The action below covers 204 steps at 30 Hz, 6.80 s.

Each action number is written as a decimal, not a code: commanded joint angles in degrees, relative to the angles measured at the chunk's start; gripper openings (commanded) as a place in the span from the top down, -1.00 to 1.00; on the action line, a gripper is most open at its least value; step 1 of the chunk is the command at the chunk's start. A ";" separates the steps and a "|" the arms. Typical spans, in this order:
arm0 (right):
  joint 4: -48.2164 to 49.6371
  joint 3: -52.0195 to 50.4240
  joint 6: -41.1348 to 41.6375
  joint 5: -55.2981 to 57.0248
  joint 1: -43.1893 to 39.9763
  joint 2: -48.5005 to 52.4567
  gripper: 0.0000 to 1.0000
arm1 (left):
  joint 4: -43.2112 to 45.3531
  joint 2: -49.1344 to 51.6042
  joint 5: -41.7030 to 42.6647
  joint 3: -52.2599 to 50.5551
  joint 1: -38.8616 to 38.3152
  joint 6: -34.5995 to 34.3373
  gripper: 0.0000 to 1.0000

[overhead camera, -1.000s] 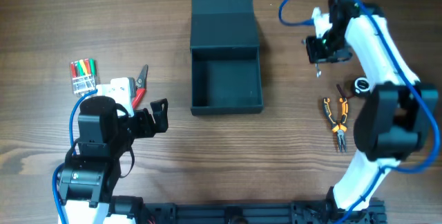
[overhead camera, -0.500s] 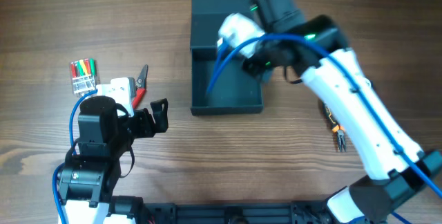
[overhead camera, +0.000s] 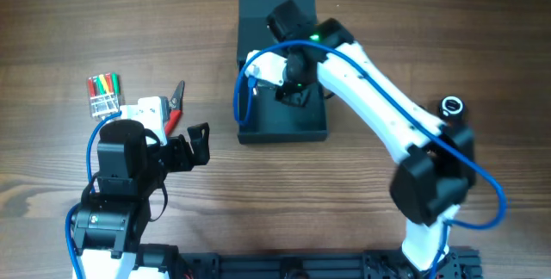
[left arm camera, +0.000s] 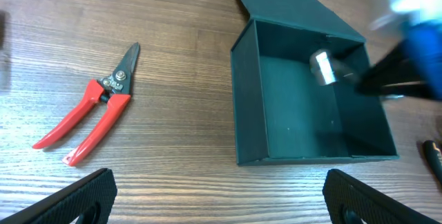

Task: Pack container
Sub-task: 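Carry the wrench into the green box and release it, then move the right gripper over the black-and-white tape measure, then lower the right gripper and grasp the tape measure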

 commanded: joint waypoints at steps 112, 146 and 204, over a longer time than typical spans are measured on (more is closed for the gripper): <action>29.88 -35.19 53.92 3.82 -55.63 -5.33 -0.95 | 0.20 -0.20 -0.09 1.29 0.31 -0.52 -1.00; 29.27 -35.19 52.85 8.70 -55.56 -4.02 -0.83 | 0.17 -0.20 -0.07 1.29 0.31 -0.52 -1.00; 16.41 -24.33 46.36 2.89 -44.11 -21.99 0.91 | 0.20 -0.20 -0.11 1.31 0.31 -0.46 -1.00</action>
